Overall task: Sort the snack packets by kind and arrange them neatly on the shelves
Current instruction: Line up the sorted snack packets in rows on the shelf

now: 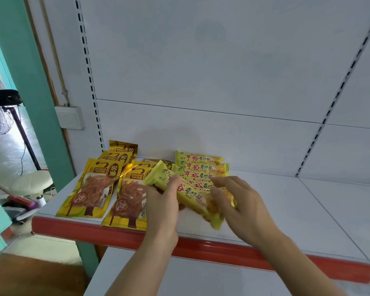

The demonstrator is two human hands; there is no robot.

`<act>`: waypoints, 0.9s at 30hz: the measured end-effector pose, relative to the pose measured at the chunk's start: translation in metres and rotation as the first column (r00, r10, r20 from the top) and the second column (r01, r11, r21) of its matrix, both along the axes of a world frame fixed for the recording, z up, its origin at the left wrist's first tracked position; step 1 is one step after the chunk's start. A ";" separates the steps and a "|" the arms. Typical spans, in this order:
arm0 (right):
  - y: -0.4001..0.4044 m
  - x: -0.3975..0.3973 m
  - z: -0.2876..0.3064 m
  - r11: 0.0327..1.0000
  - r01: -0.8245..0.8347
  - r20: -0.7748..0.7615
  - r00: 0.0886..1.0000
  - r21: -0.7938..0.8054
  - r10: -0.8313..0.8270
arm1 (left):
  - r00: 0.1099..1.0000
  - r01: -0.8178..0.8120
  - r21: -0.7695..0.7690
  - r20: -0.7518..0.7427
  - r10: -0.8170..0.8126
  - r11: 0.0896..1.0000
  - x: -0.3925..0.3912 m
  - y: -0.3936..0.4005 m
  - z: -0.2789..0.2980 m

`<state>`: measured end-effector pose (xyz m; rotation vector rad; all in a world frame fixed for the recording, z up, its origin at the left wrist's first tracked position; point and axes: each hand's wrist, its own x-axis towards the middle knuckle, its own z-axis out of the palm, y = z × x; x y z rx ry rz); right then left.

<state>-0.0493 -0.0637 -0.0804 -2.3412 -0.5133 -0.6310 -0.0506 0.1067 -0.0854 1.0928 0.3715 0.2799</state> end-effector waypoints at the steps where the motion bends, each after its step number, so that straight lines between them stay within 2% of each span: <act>1: 0.003 -0.007 0.003 0.999 -0.013 0.024 1.000 -0.037 0.014 | 1.000 0.019 -0.027 0.008 -0.018 0.999 0.000 -0.003 -0.003; 3: 0.006 -0.014 -0.001 0.986 0.004 0.134 0.991 -0.167 0.018 | 0.998 0.043 -0.068 0.045 -0.040 0.997 -0.003 -0.010 -0.003; 6: -0.005 -0.012 -0.011 0.975 0.056 0.212 0.977 -0.216 -0.010 | 0.994 0.032 -0.100 0.109 -0.021 0.995 -0.010 -0.014 0.001; 7: -0.010 -0.011 -0.013 0.971 0.065 0.207 0.978 -0.230 -0.016 | 0.992 0.009 -0.024 0.122 -0.006 1.000 -0.013 -0.012 0.001; 8: -0.015 -0.010 -0.014 0.964 0.070 0.202 0.979 -0.255 -0.018 | 0.990 -0.042 0.156 0.140 0.020 0.987 -0.014 -0.008 -0.001; 9: -0.020 -0.009 -0.016 0.957 0.072 0.202 0.979 -0.282 -0.014 | 0.985 -0.095 0.422 0.171 0.024 0.902 -0.015 -0.003 -0.004; 10: -0.023 -0.008 -0.019 0.949 0.072 0.201 0.979 -0.306 -0.009 | 0.978 -0.152 0.684 0.206 0.011 0.714 -0.013 0.002 -0.010; 11: -0.025 -0.007 -0.022 0.943 0.070 0.201 0.980 -0.326 -0.003 | 0.972 -0.194 0.844 0.233 -0.016 0.501 -0.012 0.005 -0.015; 12: -0.024 -0.006 -0.024 0.936 0.071 0.206 0.978 -0.346 0.002 | 0.973 -0.196 0.922 0.226 -0.052 0.334 -0.011 0.005 -0.018; 13: -0.023 -0.005 -0.027 0.926 0.076 0.216 0.976 -0.370 0.007 | 0.975 -0.192 0.957 0.212 -0.072 0.216 -0.011 0.004 -0.022; 15: -0.019 -0.004 -0.032 0.909 0.090 0.215 0.977 -0.407 0.000 | 0.978 -0.194 0.978 0.199 -0.069 0.072 -0.010 0.002 -0.034; 17: -0.015 -0.003 -0.035 0.902 0.116 0.195 0.980 -0.415 -0.036 | 0.979 -0.195 0.980 0.193 -0.062 -0.027 -0.010 0.004 -0.041; 22: -0.009 -0.004 -0.038 0.898 0.124 0.138 0.988 -0.421 -0.072 | 0.974 -0.223 0.970 0.219 -0.048 -0.100 -0.006 0.007 -0.045; 27: -0.014 -0.009 -0.046 0.870 0.126 0.087 0.992 -0.476 -0.095 | 0.974 -0.221 0.972 0.215 -0.075 -0.083 -0.006 0.007 -0.045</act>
